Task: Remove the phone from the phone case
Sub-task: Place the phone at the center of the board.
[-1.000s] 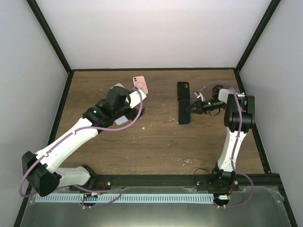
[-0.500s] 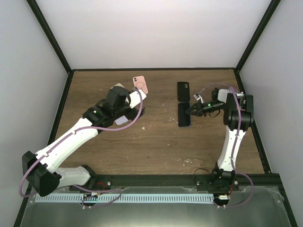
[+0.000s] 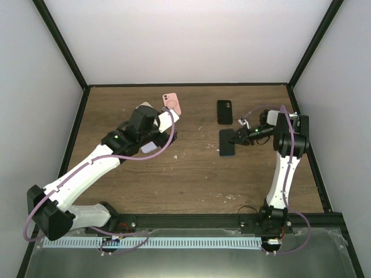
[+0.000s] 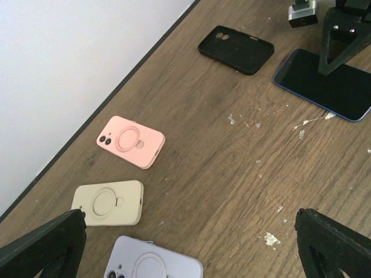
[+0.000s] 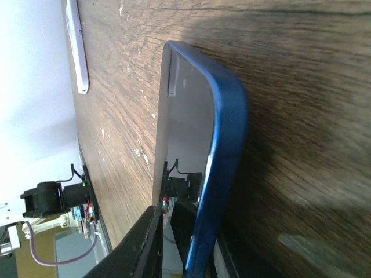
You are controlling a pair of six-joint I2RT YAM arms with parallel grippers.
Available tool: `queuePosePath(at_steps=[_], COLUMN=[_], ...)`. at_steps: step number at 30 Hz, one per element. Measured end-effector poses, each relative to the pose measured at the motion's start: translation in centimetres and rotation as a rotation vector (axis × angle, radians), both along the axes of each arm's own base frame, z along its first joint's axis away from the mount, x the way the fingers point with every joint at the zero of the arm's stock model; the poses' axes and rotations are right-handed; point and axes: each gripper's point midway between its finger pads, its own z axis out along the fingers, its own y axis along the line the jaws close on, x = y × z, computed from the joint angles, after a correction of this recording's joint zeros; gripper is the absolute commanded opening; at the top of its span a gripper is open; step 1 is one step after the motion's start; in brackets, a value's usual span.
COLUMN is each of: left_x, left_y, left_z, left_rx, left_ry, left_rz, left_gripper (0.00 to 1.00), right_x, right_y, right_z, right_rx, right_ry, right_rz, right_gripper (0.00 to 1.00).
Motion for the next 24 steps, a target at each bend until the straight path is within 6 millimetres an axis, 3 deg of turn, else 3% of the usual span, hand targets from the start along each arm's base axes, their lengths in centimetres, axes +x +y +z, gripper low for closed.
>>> queuePosePath(at_steps=[11,20,24], left_x=[0.0,0.2,0.3], left_y=[0.0,0.2,0.4], left_z=[0.0,-0.1,0.0], left_rx=[0.0,0.005,0.003], left_ry=[0.0,-0.004,-0.007], left_rz=[0.0,0.017,0.029], left_gripper=[0.99,1.0,1.0], right_x=[0.2,0.5,0.9], right_y=[0.1,-0.6,-1.1], right_z=[0.5,1.6,1.8], right_rx=[0.013,-0.081,-0.129], right_ry=[0.022,-0.035,-0.053], right_rz=[-0.02,-0.036,-0.048], right_gripper=[0.49,0.78,0.81])
